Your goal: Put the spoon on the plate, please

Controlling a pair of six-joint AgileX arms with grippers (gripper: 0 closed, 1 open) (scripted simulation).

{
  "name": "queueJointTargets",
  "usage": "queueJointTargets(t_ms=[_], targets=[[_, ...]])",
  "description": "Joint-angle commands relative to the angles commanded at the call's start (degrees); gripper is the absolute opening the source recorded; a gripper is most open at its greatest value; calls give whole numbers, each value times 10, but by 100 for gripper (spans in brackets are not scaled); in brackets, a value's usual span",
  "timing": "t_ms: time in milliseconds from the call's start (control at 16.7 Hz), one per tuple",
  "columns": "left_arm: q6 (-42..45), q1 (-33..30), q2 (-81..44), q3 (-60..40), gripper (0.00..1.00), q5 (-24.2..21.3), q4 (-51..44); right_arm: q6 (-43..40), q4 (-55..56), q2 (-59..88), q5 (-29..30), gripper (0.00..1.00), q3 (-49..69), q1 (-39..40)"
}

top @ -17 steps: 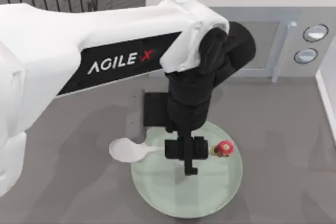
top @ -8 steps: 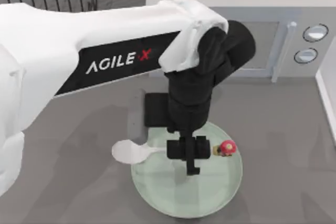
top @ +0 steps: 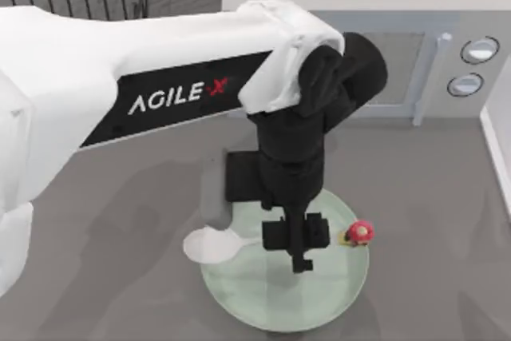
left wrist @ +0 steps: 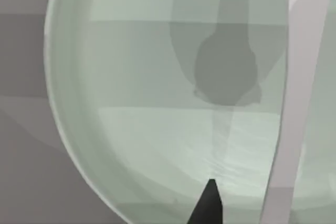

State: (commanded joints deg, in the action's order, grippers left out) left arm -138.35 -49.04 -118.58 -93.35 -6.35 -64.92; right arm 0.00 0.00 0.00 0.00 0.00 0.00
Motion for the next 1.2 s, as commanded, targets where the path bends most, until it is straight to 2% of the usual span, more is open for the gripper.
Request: queueJointTargets(t_ms=[360,900,1200], targets=[[1,-2,-2,11,0,-13,20,0,0,0,0,100,0,0],[5,-3,-24,34,0,64,61,0,0,0,0,100,0,0],[5,-3,-38,47,0,73,67,0,0,0,0,100,0,0]])
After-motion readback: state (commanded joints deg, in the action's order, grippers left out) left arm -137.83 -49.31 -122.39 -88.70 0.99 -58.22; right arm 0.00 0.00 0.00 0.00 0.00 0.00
